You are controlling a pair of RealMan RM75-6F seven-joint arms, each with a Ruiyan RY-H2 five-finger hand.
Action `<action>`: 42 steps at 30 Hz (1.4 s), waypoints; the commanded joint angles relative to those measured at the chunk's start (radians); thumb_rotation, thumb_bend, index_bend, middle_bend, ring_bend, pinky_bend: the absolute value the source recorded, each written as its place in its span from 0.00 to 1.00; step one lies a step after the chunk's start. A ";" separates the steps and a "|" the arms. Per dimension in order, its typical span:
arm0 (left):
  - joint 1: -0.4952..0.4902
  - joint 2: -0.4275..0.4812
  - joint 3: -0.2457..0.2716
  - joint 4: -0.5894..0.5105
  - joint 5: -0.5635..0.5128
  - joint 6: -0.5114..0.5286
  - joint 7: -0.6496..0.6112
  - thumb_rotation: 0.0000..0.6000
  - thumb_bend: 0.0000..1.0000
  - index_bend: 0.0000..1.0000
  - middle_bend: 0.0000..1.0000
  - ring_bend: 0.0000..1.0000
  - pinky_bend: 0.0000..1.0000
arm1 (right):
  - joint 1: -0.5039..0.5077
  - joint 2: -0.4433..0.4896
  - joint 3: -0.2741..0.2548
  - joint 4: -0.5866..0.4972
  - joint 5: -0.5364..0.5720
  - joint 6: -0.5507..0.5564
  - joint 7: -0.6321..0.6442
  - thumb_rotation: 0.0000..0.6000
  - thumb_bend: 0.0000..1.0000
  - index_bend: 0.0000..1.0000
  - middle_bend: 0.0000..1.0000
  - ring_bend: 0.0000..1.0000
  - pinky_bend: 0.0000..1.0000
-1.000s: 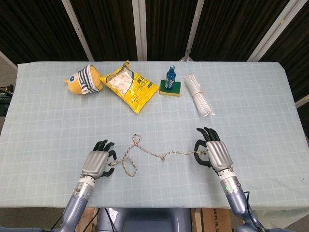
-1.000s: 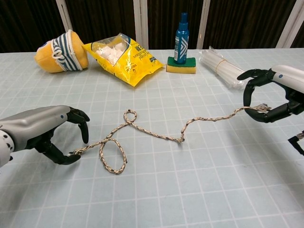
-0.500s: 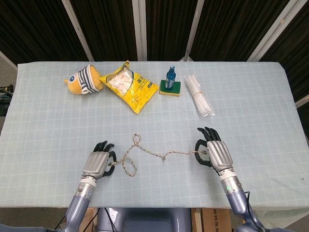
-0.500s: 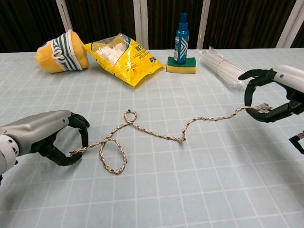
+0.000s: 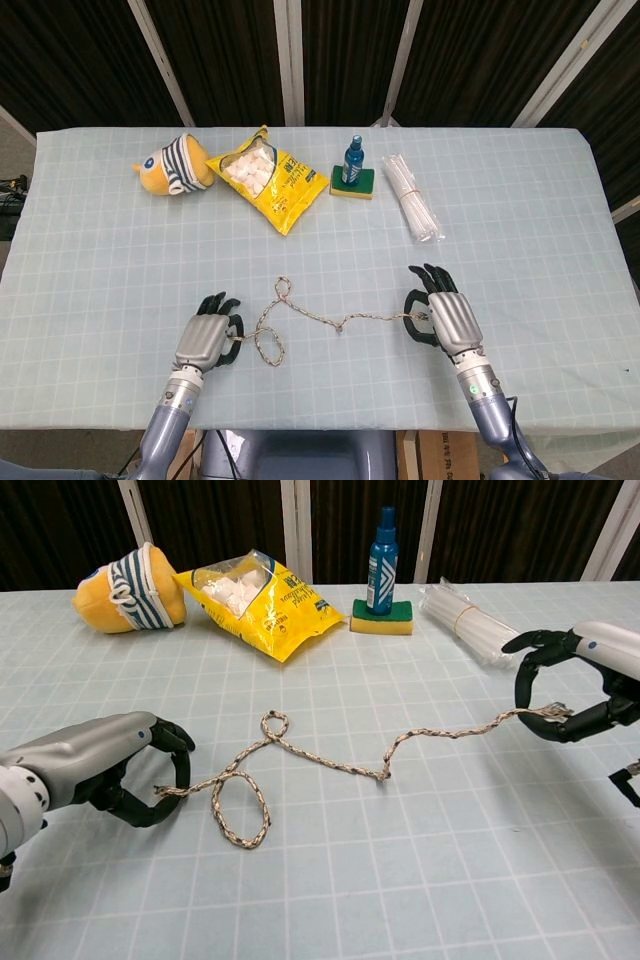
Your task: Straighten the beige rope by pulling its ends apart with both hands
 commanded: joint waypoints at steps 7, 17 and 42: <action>0.000 0.009 0.005 0.003 0.015 0.013 -0.003 1.00 0.61 0.58 0.17 0.00 0.00 | -0.003 0.002 -0.001 0.001 0.001 0.001 0.000 1.00 0.45 0.64 0.15 0.00 0.00; 0.003 0.071 -0.014 -0.030 0.031 0.026 -0.025 1.00 0.62 0.58 0.18 0.00 0.00 | -0.008 0.017 0.003 -0.002 0.005 0.008 -0.002 1.00 0.45 0.64 0.15 0.00 0.00; 0.177 0.552 -0.043 -0.169 0.150 0.059 -0.438 1.00 0.62 0.59 0.18 0.00 0.00 | -0.127 0.217 0.020 0.004 0.020 0.096 0.163 1.00 0.45 0.64 0.15 0.00 0.00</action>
